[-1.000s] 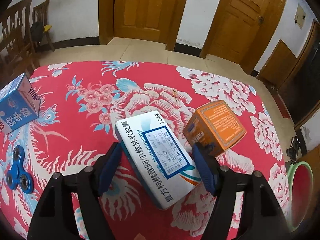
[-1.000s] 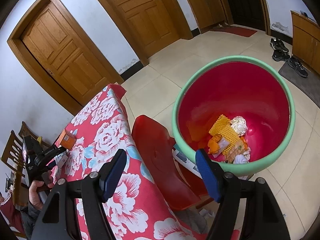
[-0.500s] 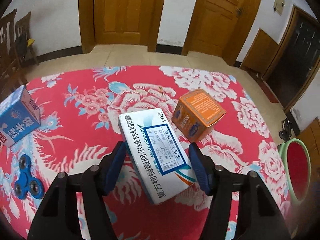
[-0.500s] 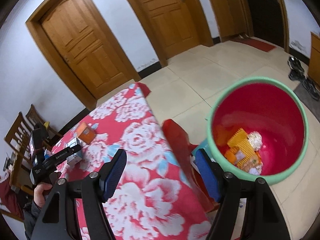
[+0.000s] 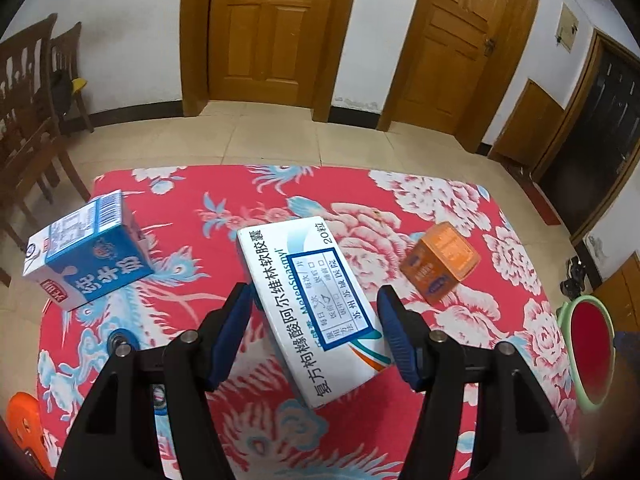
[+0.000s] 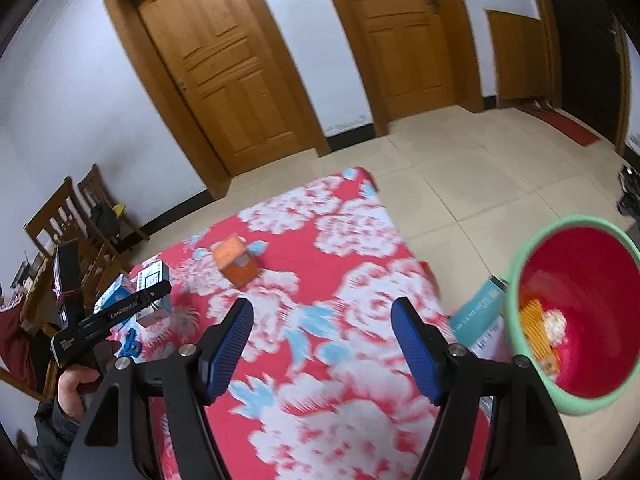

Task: Collect trash
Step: 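Grasp the orange cardboard box with the right tool while the left tool holds the white box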

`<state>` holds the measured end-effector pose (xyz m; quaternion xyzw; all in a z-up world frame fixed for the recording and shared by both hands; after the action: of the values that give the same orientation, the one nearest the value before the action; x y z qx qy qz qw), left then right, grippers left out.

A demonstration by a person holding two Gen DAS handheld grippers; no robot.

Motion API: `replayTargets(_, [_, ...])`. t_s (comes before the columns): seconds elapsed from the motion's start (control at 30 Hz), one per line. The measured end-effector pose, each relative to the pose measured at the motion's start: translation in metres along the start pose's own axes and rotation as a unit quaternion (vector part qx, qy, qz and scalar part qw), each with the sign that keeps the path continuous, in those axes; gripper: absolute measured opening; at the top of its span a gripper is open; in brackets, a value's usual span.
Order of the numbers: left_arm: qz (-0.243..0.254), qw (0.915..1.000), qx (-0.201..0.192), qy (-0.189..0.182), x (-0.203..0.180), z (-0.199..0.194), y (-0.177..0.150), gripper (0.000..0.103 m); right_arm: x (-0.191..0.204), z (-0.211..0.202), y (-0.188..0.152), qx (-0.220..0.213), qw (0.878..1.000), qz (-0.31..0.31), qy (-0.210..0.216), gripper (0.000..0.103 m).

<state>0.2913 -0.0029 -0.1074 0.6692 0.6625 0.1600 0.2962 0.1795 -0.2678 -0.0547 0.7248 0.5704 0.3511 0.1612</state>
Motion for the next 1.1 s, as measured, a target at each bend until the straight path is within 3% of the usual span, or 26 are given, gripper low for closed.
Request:
replayTargets(0.23, [-0.028,0.9996,0.002,0.003,0.019,0.011,-0.015,0.065,0.037,0.038,0.009,0.011,1.000,-0.024,0.007,0.076])
replayTargets(0.3, [-0.029,0.9995,0.004,0.007,0.023,0.015,-0.017,0.065,0.045,0.051,0.009,0.016,0.999,-0.033,0.004,0.082])
replayTargets(0.53, [-0.033,0.9994,0.012,-0.004,0.029,0.024,-0.023,0.065,0.064,0.106,0.002,0.054,0.997,-0.062,-0.010,0.082])
replayTargets(1.1, [-0.040,0.9987,0.027,-0.018,0.030,0.028,-0.031,0.065,0.089,0.177,0.007,0.070,0.993,-0.096,-0.018,0.085])
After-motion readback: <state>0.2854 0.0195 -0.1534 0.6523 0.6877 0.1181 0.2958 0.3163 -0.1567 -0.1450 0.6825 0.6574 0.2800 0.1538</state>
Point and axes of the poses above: each gripper's, at about its wrist camera, not at the fingertips, and z roughly the way its jaws point, x to its left, y to its top, the point moved 9 cm from there along z, roughly the way its jaws point, and after that the axes turned 2 degrees about x, right-handed, at the moved point
